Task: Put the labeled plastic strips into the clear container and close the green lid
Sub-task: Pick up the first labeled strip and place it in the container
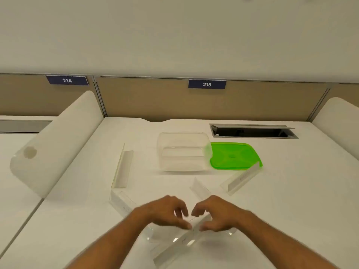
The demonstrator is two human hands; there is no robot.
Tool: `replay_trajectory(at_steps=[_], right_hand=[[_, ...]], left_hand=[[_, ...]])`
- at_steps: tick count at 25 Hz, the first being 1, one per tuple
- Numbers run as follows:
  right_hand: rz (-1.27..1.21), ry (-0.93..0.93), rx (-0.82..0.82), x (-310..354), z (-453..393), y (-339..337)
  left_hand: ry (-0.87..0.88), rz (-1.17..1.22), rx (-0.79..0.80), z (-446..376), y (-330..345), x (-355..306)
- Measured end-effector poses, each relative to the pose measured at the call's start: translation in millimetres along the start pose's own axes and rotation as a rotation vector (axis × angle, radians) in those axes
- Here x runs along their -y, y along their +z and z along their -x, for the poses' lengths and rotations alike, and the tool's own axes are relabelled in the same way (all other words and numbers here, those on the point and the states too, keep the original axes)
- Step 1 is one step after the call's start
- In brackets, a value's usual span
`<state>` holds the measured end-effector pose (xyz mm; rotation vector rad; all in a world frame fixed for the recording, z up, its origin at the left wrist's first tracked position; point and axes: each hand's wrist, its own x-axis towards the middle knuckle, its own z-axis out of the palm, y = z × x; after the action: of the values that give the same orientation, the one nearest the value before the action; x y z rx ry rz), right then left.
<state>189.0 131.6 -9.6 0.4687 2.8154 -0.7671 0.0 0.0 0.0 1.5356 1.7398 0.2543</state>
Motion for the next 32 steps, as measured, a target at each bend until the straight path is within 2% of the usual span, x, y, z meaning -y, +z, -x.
replay_trajectory(at_steps=[3,8,14,18,22,24,28,32], right_hand=[[-0.016,0.004,0.087,2.8,-2.9,12.2],[-0.117,0.044,0.070,-0.2,-5.1,23.7],[-0.391,0.112,-0.067,2.1,-6.4,6.0],[-0.389,0.103,-0.158,1.6,-2.5,-18.4],[-0.263,0.035,-0.089,1.6,4.7,-35.9],[-0.258,0.051,-0.108,2.2,4.7,-40.5],[-0.407,0.039,-0.155,1.2,5.1,-49.1],[-0.521,0.064,-0.253,-6.3,6.4,-55.5]], left_hand=[[-0.062,0.045,0.166,1.3,19.6,0.3],[-0.046,0.006,0.052,0.6,34.8,6.4],[-0.010,0.058,-0.088,0.6,23.4,9.6],[-0.017,0.274,-0.199,2.7,11.9,6.5],[-0.006,0.517,-0.198,5.3,-2.6,6.6],[-0.007,0.610,-0.192,4.9,-10.4,7.4],[-0.041,0.739,-0.116,6.3,-30.6,8.3],[-0.105,1.019,-0.091,13.8,-50.6,26.7]])
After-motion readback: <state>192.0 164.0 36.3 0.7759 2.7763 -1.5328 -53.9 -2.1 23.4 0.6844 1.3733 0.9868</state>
